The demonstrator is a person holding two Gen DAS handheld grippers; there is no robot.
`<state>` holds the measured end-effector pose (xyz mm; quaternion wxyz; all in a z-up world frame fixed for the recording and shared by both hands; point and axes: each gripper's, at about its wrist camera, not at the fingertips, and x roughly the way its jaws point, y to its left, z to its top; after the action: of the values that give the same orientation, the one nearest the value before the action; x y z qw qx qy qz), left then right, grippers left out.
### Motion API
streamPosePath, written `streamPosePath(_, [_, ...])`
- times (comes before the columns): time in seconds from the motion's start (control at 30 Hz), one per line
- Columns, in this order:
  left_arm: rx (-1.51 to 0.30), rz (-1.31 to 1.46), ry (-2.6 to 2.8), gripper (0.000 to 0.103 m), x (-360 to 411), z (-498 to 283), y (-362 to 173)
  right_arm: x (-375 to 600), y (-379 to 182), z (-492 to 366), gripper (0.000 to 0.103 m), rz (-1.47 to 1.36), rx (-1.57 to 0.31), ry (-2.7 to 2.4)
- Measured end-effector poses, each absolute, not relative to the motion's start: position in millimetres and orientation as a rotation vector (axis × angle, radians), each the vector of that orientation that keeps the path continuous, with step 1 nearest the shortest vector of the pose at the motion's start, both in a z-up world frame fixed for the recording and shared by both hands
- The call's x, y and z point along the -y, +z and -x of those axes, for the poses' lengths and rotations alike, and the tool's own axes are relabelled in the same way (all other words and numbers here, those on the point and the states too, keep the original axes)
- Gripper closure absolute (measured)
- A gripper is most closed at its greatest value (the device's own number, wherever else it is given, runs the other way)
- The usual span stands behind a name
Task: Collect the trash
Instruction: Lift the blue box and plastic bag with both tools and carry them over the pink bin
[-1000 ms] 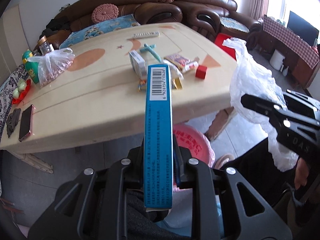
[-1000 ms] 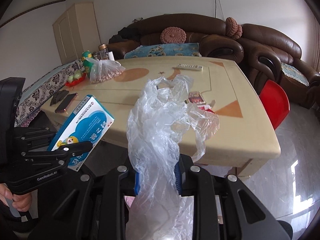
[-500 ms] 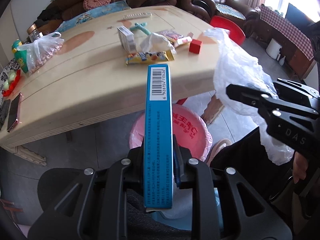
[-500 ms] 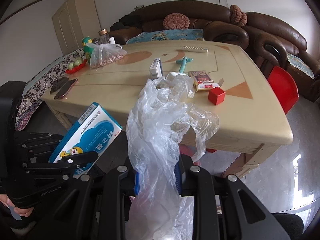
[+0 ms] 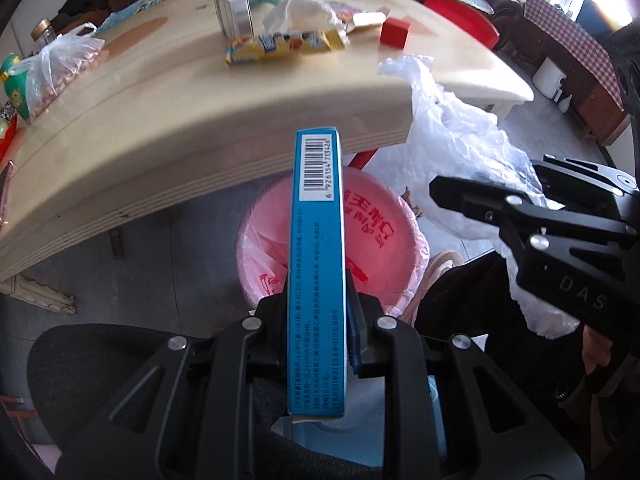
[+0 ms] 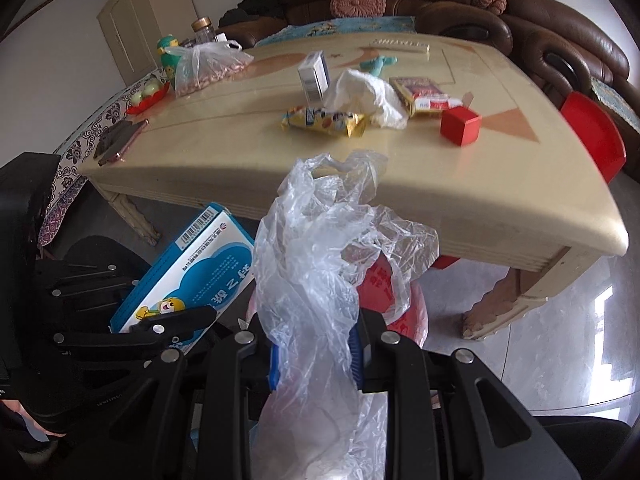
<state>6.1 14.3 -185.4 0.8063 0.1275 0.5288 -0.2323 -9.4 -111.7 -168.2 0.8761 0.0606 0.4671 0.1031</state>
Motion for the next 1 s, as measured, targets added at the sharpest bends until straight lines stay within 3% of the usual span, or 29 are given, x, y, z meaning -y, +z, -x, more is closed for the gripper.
streamPosePath(1.0, [-1.492,-0.225,-0.406,0.081,10,-96,-337,112,-346,-81,0.078,-0.218,-1.403,0.196])
